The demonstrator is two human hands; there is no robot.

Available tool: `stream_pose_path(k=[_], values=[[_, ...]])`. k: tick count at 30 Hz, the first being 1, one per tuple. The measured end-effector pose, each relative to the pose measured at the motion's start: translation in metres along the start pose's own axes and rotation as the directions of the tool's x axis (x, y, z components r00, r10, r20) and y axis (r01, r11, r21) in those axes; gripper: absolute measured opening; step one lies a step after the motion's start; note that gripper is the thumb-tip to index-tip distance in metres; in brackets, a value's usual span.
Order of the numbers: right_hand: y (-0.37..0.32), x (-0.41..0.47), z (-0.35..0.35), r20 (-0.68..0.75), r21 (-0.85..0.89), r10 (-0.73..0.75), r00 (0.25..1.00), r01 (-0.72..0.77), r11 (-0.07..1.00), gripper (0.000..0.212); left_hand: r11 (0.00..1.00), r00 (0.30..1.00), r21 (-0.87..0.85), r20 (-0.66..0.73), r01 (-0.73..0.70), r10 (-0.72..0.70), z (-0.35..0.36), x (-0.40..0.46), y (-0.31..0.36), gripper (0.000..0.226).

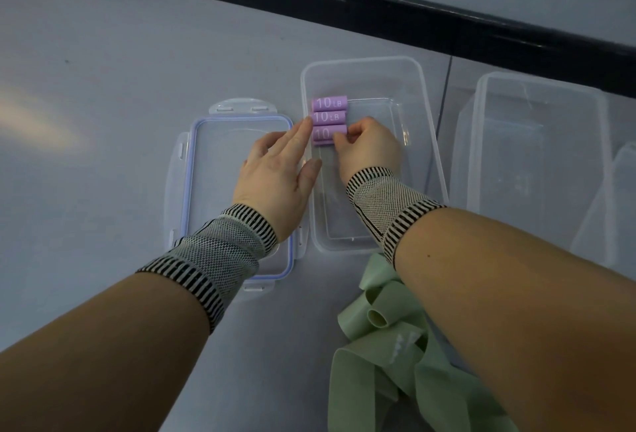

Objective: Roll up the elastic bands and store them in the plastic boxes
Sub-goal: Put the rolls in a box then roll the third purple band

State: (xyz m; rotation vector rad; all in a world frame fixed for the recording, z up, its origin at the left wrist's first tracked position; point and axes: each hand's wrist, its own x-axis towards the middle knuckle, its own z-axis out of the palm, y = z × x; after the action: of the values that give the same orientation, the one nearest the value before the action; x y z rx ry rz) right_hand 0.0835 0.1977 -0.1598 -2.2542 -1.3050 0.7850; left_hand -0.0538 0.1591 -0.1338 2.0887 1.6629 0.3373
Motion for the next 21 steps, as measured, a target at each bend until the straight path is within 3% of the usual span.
stream_pose_path(k=[6, 21], values=[[0.006, 0.002, 0.001, 0.006, -0.173, -0.171, 0.985, 0.169, 0.97, 0.032, 1.0, 1.0, -0.007, -0.002, -0.013, 0.013, 0.0, 0.001, -0.001, 0.072], [0.006, 0.005, 0.009, 0.014, -0.235, -0.192, 0.981, 0.19, 0.953, 0.031, 1.0, 1.0, 0.011, -0.012, -0.027, 0.027, 0.0, 0.003, -0.001, 0.077]])
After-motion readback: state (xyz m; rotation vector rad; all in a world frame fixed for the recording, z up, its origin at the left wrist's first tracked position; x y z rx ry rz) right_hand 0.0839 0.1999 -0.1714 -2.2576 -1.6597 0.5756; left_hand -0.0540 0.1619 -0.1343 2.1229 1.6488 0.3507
